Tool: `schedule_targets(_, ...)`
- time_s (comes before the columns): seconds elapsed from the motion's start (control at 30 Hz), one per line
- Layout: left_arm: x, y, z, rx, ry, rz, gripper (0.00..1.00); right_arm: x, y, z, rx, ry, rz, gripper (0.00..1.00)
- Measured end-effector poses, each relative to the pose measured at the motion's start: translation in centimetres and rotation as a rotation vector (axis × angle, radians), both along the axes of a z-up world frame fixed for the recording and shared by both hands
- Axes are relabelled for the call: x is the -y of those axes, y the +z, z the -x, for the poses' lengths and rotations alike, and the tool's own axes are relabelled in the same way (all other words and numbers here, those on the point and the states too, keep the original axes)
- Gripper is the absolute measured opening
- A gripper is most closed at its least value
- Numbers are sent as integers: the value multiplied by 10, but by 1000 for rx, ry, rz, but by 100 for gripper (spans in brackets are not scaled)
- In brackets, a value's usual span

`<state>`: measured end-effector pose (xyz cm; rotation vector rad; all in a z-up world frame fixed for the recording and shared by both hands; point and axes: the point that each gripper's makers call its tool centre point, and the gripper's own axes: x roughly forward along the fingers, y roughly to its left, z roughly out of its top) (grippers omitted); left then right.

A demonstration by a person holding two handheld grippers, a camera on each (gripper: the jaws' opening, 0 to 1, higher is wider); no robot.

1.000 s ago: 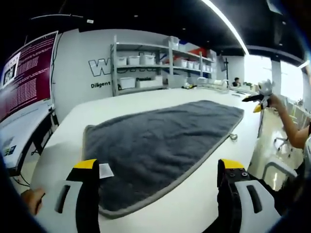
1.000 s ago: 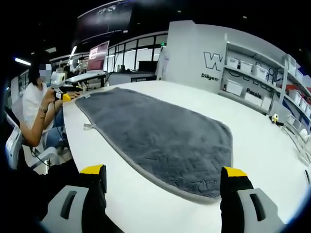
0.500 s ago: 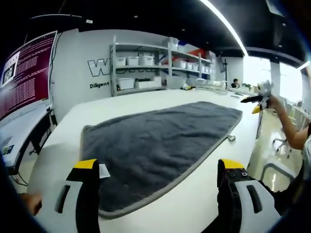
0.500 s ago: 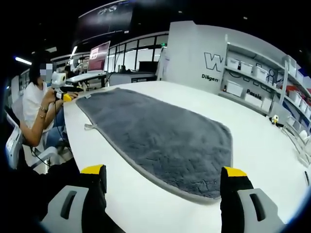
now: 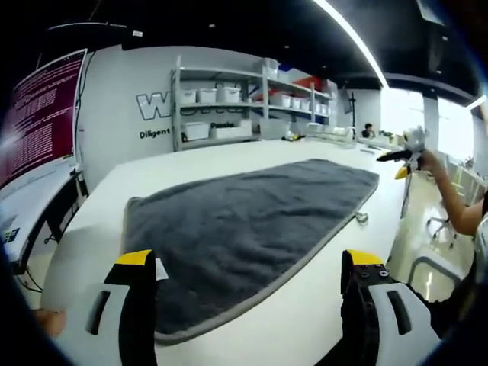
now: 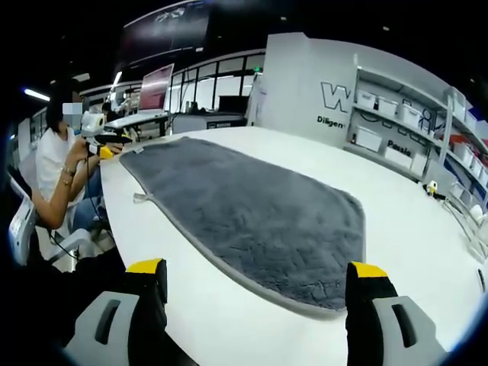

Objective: Open the folded towel by lifting each exposed corner and separating the folded layers until the towel lies flat within the target outline without major curled edges

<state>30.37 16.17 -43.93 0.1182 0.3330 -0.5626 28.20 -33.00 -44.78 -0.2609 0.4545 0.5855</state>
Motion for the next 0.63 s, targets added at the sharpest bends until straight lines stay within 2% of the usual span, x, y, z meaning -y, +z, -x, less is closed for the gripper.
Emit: schedule_targets(0.63, 7, 2, -1, 0, -15, -10, 99, 4, -1, 2, -3, -5, 3, 99)
